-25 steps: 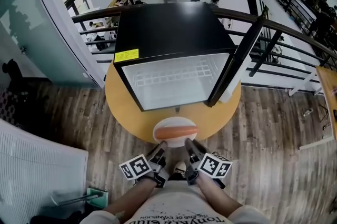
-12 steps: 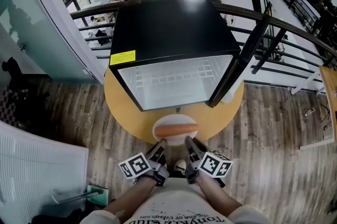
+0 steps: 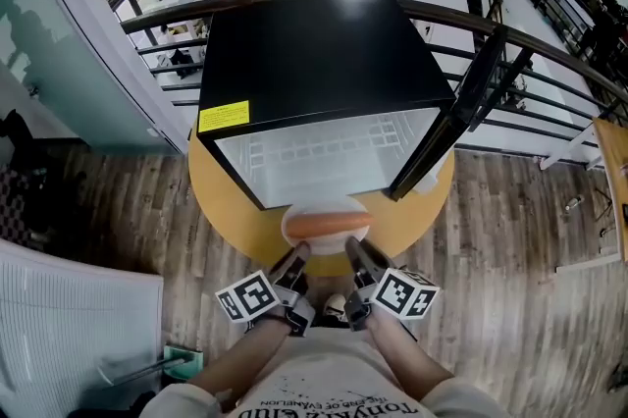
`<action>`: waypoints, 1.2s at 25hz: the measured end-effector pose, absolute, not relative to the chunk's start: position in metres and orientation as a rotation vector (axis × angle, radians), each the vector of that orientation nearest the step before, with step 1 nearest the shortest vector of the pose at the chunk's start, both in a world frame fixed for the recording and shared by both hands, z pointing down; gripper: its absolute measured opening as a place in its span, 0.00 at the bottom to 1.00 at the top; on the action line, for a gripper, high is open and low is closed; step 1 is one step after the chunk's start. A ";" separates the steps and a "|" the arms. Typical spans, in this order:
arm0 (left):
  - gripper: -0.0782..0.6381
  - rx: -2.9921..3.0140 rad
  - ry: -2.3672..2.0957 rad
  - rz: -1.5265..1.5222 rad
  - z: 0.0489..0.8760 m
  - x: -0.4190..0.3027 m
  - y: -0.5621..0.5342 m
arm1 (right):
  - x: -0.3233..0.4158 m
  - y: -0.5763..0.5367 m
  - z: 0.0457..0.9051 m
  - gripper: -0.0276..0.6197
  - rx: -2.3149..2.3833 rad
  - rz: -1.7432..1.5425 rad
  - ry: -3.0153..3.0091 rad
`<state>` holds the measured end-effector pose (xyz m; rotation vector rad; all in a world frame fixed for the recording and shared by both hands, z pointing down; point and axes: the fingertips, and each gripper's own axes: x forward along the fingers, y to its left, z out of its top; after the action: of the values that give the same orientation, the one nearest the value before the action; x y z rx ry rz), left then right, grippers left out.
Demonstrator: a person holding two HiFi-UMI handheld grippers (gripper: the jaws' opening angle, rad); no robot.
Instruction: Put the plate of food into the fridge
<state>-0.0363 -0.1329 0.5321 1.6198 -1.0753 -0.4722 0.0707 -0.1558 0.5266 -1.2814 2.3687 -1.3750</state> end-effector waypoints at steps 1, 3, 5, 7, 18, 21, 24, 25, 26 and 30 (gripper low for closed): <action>0.19 1.622 -1.075 -0.475 0.529 -0.037 -0.138 | 0.070 -0.160 0.524 0.18 -1.283 -1.368 2.372; 0.19 1.629 -1.076 -0.482 0.523 -0.039 -0.147 | 0.068 -0.170 0.517 0.18 -1.282 -1.354 2.378; 0.19 1.639 -1.080 -0.491 0.517 -0.041 -0.157 | 0.066 -0.180 0.510 0.18 -1.277 -1.335 2.386; 0.19 1.645 -1.085 -0.502 0.511 -0.043 -0.168 | 0.064 -0.191 0.504 0.18 -1.273 -1.318 2.392; 0.19 1.659 -1.101 -0.526 0.490 -0.060 -0.223 | 0.048 -0.247 0.485 0.18 -1.256 -1.291 2.402; 0.19 1.656 -1.110 -0.530 0.488 -0.062 -0.239 | 0.046 -0.263 0.484 0.18 -1.272 -1.279 2.396; 0.19 1.653 -1.116 -0.532 0.487 -0.063 -0.251 | 0.046 -0.276 0.483 0.18 -1.283 -1.277 2.388; 0.19 1.647 -1.115 -0.534 0.488 -0.063 -0.254 | 0.046 -0.280 0.483 0.18 -1.284 -1.276 2.389; 0.19 1.641 -1.113 -0.537 0.488 -0.063 -0.257 | 0.046 -0.283 0.483 0.18 -1.285 -1.275 2.392; 0.19 1.628 -1.112 -0.540 0.490 -0.066 -0.267 | 0.043 -0.294 0.483 0.18 -1.286 -1.269 2.404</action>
<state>-0.0660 -0.2668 0.4904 1.6278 -1.1118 -0.5396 0.0427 -0.2937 0.4827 -1.2857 2.4035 -1.2688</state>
